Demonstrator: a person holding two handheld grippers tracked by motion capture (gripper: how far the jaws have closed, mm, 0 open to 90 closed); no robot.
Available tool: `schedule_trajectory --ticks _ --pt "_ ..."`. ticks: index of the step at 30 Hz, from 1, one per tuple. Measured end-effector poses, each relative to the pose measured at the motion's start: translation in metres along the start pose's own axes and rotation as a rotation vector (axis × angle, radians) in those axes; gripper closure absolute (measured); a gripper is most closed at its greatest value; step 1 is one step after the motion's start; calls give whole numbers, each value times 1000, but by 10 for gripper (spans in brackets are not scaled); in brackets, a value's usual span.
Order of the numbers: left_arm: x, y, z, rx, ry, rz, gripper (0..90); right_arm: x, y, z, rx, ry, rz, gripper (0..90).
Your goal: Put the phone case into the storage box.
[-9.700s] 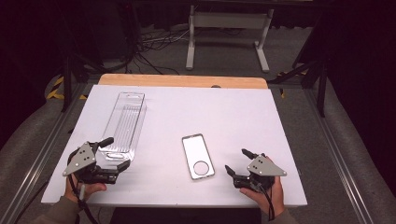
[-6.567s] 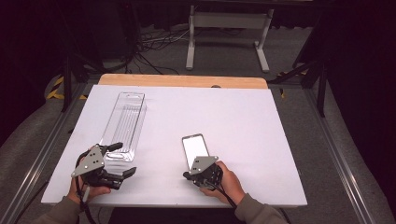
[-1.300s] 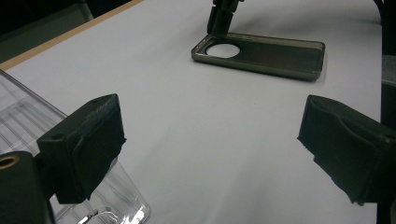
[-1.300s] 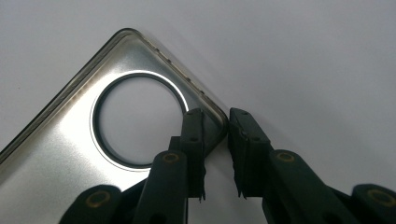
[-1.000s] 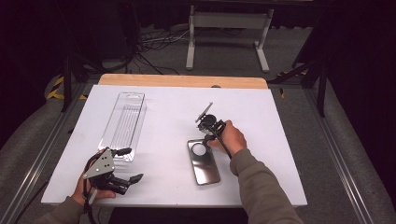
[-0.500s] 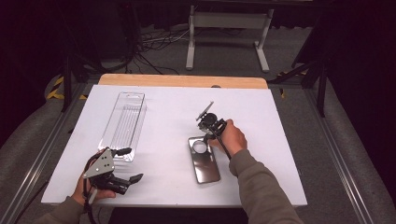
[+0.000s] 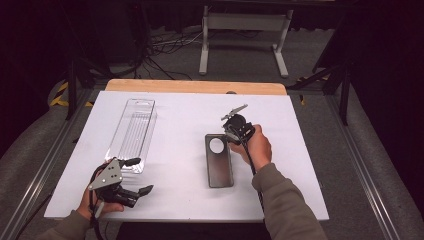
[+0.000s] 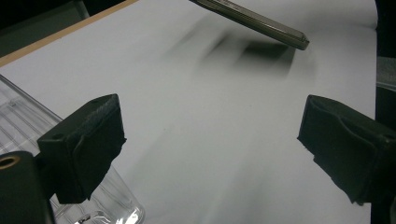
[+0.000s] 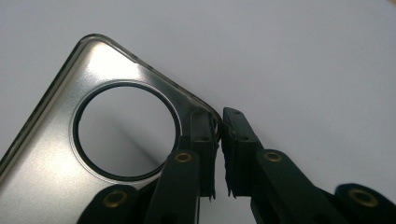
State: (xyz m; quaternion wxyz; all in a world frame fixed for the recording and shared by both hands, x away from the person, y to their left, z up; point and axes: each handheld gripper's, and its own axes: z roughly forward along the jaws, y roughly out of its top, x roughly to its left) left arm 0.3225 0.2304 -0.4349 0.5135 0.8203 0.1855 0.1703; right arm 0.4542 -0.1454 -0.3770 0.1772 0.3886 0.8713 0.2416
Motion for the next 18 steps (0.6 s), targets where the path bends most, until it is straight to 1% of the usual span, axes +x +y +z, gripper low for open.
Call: schedule_trajectory --ticks 1,2,3,5,6,7,9,12,14,15,18 --pt "0 0 0 0 0 -2 83 1 0 -5 -35 -16 -2 838" --pt "0 1 0 -1 4 -3 83 1 0 -5 -35 -16 -2 838" --pt "1 1 0 -8 7 -3 84 1 -1 -7 -54 -21 3 839" --pt "1 3 0 -18 13 -19 95 1 -2 -12 -85 -33 12 839" --pt "1 4 0 -22 14 -24 100 1 -3 -14 -100 -32 14 839" --pt "1 5 1 -31 16 -31 104 1 -4 -16 -112 -29 16 838" --pt "2 8 2 -32 18 -36 109 1 -5 -19 -133 -43 16 838" --pt "2 11 4 -41 16 -44 111 4 -8 -24 -171 -49 15 838" --pt "2 14 5 -43 14 -43 111 5 -10 -26 -196 -54 16 838" --pt "2 14 5 -43 14 -43 111 5 -10 -26 -196 -54 16 838" --pt "2 17 7 -49 18 -39 109 7 -14 -29 -227 -59 12 838"
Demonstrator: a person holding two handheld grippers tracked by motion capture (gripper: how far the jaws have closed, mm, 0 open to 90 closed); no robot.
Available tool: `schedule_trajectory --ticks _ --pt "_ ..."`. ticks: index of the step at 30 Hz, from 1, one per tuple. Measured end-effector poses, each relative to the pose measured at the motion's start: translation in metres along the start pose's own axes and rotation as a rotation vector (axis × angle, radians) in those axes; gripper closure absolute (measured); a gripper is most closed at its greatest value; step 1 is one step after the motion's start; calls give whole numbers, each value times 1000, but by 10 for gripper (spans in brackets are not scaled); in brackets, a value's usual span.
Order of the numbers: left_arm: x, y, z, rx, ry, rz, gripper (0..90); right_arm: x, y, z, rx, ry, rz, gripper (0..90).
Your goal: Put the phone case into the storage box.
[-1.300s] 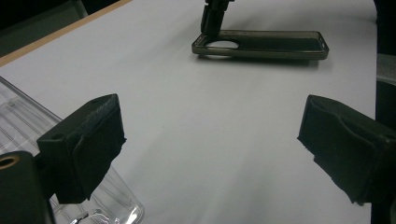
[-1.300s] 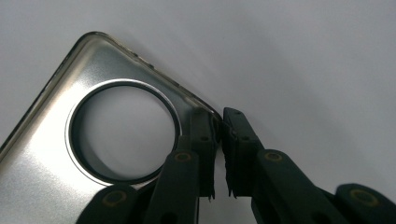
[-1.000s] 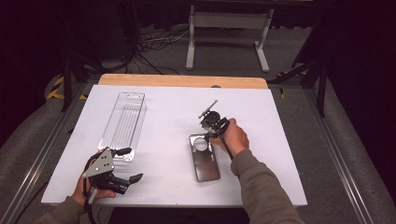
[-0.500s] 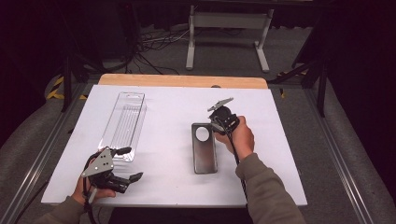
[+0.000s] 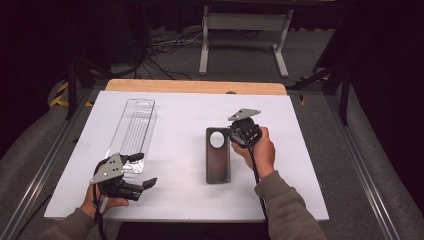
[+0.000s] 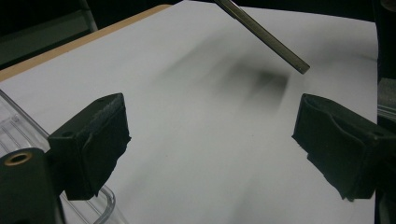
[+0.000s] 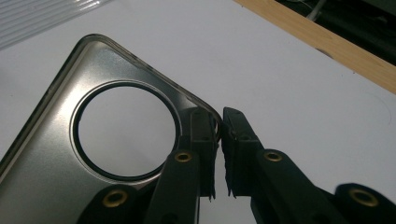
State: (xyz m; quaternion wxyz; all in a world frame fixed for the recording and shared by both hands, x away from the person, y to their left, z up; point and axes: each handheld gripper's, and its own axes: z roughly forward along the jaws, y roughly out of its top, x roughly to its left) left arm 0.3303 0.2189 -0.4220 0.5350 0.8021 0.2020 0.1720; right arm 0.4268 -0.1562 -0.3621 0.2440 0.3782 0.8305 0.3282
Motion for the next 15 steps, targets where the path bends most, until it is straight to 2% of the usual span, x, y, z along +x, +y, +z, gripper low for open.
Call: schedule_trajectory --ticks 9,12,15 --pt "2 11 7 -14 -8 0 124 9 -8 -9 -90 8 7 838" --pt "2 16 12 -21 -9 -1 130 12 -9 -13 -113 10 -5 838" --pt "0 25 23 -15 -18 -5 145 13 -10 -16 -145 19 10 837"
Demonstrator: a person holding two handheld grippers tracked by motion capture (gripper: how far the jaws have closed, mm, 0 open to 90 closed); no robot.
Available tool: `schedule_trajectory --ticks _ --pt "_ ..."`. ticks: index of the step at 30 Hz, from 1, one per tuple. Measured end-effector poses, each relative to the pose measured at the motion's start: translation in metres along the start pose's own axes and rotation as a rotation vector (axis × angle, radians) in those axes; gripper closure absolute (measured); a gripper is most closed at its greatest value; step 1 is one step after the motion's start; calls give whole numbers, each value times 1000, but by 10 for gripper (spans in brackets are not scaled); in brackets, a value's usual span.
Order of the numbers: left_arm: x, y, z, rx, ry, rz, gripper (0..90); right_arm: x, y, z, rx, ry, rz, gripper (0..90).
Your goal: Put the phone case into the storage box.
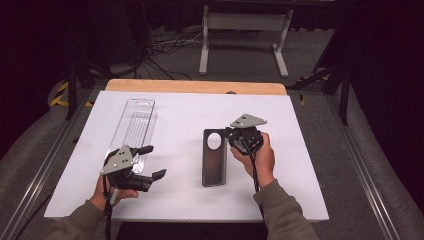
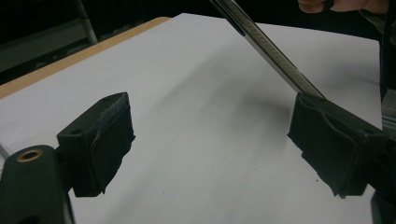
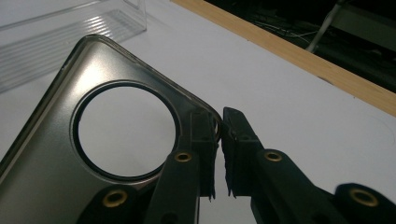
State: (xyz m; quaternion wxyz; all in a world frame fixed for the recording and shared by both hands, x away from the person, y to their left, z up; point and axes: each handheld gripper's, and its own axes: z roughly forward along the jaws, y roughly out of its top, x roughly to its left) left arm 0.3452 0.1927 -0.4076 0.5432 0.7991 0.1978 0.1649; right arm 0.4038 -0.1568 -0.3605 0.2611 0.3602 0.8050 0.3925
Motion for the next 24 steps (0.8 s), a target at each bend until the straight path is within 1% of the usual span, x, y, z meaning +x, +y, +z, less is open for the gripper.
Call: schedule_trajectory --ticks 2,4,5,7,9,10,11,12,13,15,16,18,20,22,23,24 --pt "-1 5 6 -2 6 2 147 2 -1 -1 -12 -1 -2 837" --pt "-2 9 11 -5 -1 -3 149 5 -2 -1 -17 -2 -10 837" --pt "-3 11 13 -5 -5 -13 150 6 -2 -1 -22 -5 -11 837" --pt "-3 13 16 -3 -7 -12 151 8 -3 -2 -37 -6 -7 837" --pt "-5 21 24 -14 -14 -5 156 10 -4 -4 -52 -8 -7 837" --pt "-5 21 24 -14 -14 -5 160 11 -4 -4 -56 -11 -12 837" --pt "-7 27 30 -18 -19 -6 164 12 -4 -5 -61 -14 -17 837" --pt "-7 27 30 -18 -19 -6 166 12 -4 -5 -61 -14 -17 837" --pt "-8 31 35 -29 -30 -17 169 17 -5 -6 -66 -15 -31 837" --pt "-8 35 40 -32 -34 -28 175 21 -5 -6 -68 -16 -43 837" --pt "-8 35 40 -32 -34 -28 181 23 -5 -6 -69 -18 -51 837" --pt "-8 37 46 -49 -31 -38 207 27 -6 -5 -71 -22 -63 837" --pt "-7 39 47 -53 -43 -51 209 31 -6 -5 -73 -15 -72 837" --pt "-6 39 48 -59 -43 -56 224 34 -6 -5 -76 -16 -80 837" --pt "-5 42 50 -72 -48 -68 226 35 -6 -5 -79 -19 -84 837" --pt "-5 43 50 -75 -44 -68 235 37 -6 -5 -81 -24 -90 837"
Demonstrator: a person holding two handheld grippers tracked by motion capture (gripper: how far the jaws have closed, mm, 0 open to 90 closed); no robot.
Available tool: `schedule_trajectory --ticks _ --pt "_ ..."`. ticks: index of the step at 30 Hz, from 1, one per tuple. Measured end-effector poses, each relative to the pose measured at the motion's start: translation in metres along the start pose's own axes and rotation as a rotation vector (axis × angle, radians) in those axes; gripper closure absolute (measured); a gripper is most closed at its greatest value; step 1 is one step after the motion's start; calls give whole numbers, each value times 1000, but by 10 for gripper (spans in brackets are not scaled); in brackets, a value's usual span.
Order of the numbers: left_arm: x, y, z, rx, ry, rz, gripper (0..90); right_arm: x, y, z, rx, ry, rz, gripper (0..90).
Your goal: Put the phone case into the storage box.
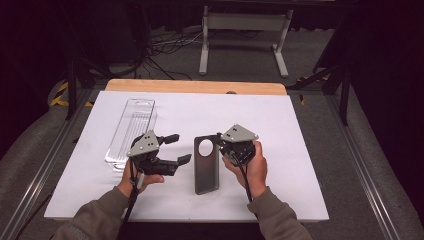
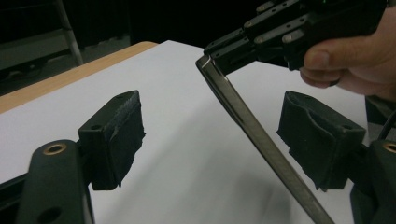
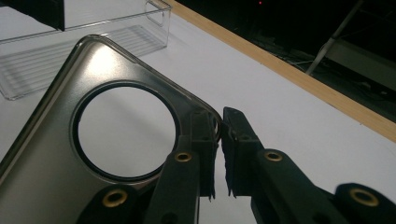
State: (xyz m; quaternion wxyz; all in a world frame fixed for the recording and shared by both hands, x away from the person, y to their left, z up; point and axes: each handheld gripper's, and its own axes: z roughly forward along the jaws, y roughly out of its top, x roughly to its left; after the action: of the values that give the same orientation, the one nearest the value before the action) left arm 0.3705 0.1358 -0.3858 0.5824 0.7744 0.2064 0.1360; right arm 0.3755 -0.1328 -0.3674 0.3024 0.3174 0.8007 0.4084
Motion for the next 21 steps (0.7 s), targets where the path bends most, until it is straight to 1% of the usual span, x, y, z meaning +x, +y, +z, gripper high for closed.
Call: schedule_trajectory --ticks 2,3,5,6,8,9,11,12,14,15,17,18,19,20,21 --pt "0 1 1 -5 0 -5 246 1 0 0 -1 -3 -3 837" --pt "0 3 3 -1 -8 -8 251 4 1 -2 -6 -14 -14 837" --pt "-1 4 4 -3 -4 -4 267 5 1 -2 -8 -17 -18 836" --pt "-1 6 6 -5 -8 -11 267 6 1 -3 -13 -21 -22 837" --pt "0 8 8 -3 2 -17 281 9 1 -5 -27 -37 -30 836" --pt "0 9 10 -1 -1 -16 297 10 1 -6 -35 -44 -33 836" --pt "0 10 13 7 11 -6 315 12 1 -8 -51 -54 -40 836" --pt "0 11 14 10 7 -10 319 13 2 -8 -57 -55 -39 836" --pt "0 12 16 11 5 -29 354 14 2 -10 -68 -63 -48 836" --pt "1 13 17 6 8 -29 359 15 2 -11 -75 -70 -58 836" --pt "1 14 17 -10 -6 -48 400 17 2 -13 -94 -82 -70 835" --pt "2 15 17 -9 -16 -53 432 17 2 -14 -102 -90 -73 835" --pt "3 16 17 -9 -8 -37 453 18 2 -14 -109 -99 -78 835" --pt "2 17 17 -14 -13 -50 475 18 2 -15 -115 -106 -84 834" --pt "3 17 17 -17 -15 -52 489 19 3 -15 -118 -114 -92 834"
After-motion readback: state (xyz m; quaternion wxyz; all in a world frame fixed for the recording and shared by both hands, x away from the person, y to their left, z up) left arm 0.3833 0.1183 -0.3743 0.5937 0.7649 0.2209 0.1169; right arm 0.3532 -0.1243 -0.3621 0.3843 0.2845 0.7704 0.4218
